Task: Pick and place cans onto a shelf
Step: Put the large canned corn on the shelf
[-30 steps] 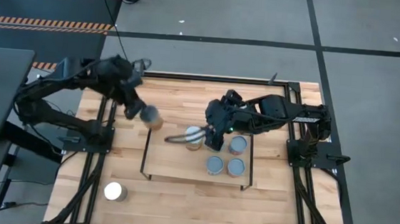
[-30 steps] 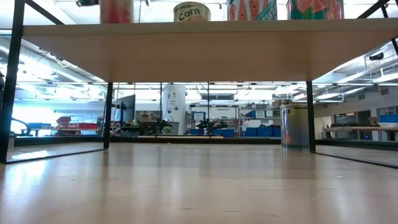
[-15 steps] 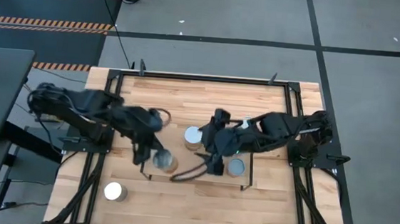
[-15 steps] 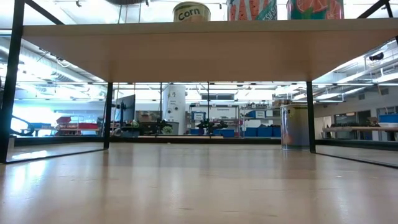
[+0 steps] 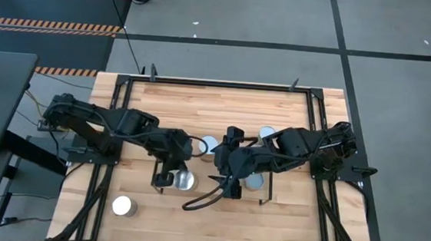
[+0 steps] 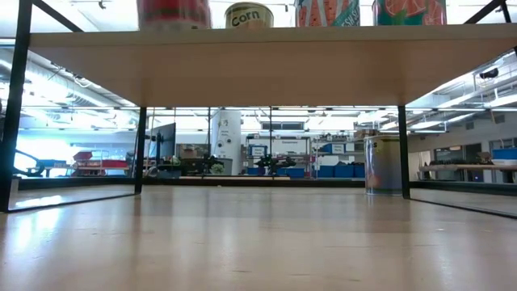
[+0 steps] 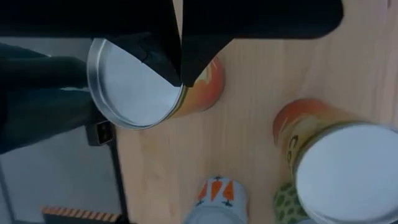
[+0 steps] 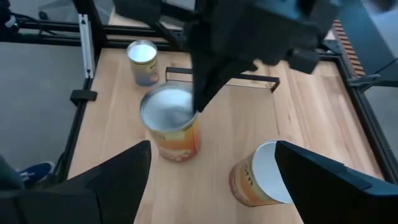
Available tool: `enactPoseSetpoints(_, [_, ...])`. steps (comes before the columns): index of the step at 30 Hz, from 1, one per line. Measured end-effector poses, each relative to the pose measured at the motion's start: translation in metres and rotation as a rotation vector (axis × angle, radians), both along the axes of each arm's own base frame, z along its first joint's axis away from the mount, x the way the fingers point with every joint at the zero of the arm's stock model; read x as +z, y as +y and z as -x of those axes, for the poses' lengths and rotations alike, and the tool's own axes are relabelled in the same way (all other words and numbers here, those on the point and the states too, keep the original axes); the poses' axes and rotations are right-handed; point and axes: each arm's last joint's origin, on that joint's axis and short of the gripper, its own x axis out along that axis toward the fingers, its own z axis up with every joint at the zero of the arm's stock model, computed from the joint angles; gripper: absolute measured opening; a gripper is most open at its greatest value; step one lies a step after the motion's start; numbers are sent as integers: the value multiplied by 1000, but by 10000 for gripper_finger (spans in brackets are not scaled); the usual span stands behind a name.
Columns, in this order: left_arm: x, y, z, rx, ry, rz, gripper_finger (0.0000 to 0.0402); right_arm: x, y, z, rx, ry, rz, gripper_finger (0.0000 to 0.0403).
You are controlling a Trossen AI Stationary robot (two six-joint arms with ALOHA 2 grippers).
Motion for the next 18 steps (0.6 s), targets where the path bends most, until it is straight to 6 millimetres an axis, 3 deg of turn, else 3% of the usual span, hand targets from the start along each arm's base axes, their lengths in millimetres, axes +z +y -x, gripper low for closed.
enactPoseSetpoints(9, [-3, 14, 4, -79, 48, -53, 22, 1, 3, 0, 57, 1, -12, 350])
enactPoseSetpoints(18, [-3, 17, 1, -64, 17, -114, 111, 5, 3, -6, 112, -59, 8, 349])
